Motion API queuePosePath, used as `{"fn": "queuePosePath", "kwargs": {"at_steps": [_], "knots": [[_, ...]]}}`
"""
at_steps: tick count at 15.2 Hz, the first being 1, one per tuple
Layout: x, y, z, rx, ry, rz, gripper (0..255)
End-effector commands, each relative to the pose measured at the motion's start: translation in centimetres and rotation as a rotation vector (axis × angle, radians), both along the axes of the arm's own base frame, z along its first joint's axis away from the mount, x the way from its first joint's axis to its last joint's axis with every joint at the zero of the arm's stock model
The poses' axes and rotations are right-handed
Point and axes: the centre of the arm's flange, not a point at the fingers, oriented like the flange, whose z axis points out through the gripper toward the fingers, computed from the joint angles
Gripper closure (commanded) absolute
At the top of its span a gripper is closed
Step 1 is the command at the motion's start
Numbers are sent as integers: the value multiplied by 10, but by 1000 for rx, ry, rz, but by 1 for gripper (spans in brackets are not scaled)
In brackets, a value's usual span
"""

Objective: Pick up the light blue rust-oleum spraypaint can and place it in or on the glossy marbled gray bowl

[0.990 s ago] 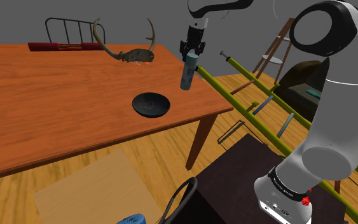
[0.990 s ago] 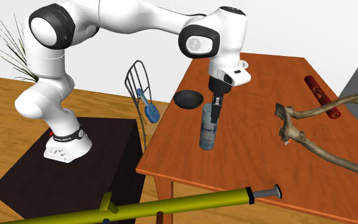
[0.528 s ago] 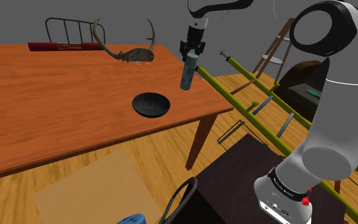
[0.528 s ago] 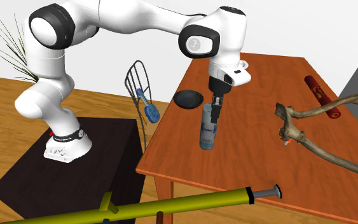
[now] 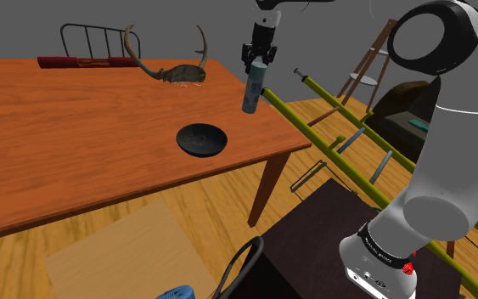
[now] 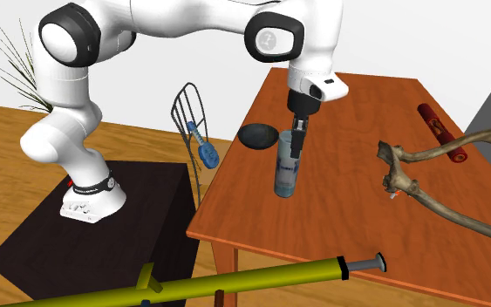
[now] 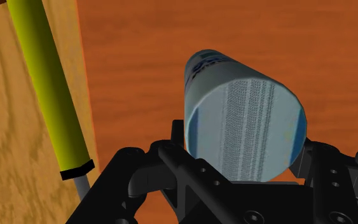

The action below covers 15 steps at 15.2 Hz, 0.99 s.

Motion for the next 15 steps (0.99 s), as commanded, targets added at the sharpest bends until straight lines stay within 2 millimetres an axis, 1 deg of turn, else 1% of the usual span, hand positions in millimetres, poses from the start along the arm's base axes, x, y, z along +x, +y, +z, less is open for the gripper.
{"fn": "queuePosePath", "kwargs": {"at_steps": [1, 15], "knots": [[1, -1, 12, 0, 0, 0, 255], [1, -1, 85, 0, 0, 0, 255]]}}
